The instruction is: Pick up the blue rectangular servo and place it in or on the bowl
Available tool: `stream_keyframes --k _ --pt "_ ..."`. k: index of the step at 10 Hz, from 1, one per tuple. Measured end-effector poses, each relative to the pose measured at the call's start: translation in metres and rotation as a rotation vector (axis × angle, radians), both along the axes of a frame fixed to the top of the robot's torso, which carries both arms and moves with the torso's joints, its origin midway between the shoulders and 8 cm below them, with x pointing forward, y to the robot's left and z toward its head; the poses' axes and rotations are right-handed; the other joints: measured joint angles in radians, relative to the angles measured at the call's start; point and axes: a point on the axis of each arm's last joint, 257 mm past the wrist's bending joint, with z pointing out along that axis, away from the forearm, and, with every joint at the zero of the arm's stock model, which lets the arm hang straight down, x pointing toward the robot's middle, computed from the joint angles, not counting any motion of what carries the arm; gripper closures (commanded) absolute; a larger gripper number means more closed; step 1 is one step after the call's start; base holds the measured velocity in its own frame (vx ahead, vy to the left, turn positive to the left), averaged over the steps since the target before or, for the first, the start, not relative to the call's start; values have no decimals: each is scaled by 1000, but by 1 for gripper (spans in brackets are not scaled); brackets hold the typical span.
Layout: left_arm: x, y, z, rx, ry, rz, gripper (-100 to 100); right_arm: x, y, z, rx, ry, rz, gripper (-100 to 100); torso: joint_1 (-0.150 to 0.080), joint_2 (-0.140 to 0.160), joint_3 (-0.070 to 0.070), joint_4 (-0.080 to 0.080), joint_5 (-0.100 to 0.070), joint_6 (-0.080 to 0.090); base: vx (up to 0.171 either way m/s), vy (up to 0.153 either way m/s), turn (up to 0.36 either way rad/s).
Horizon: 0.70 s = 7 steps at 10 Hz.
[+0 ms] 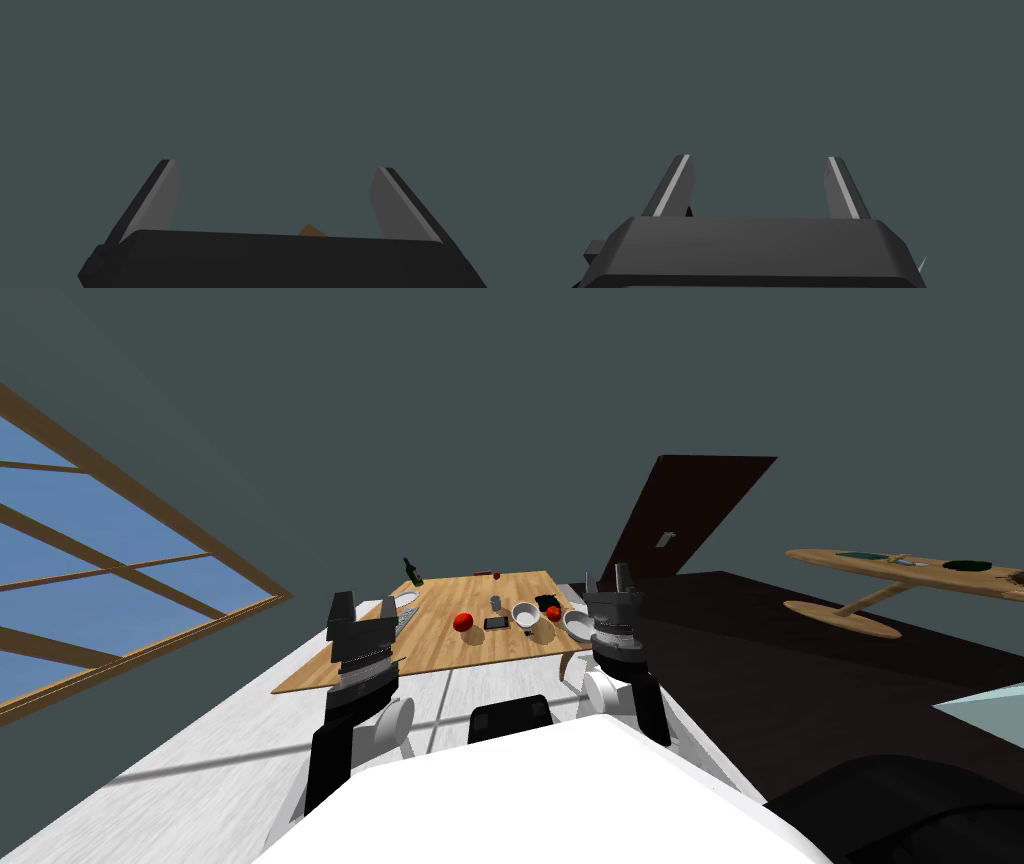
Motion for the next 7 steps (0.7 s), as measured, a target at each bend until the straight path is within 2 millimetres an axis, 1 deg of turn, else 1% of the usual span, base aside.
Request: stream_keyframes --k 1,4,5,6,7 --pt "0 0 0 0 0 0 0 5 4 -6 -32 23 5 -100 1 0 0 0 0 0 2 38 -11" --pt "0 0 0 0 0 0 0 27 20 -38 -145 115 2 -100 3 0 0 0 1 0 1 43 -8" --pt "0 0 0 0 0 0 0 32 21 -46 -164 133 -2 -100 2 0 0 0 1 0 -3 33 -7" --pt "0 0 0 0 0 0 0 43 22 -59 -193 160 -6 -100 2 0 0 0 0 0 -1 54 -7" --pt "0 0 0 0 0 0 0 49 28 -71 -233 194 -12 -100 3 0 0 0 1 0 6 65 -15"
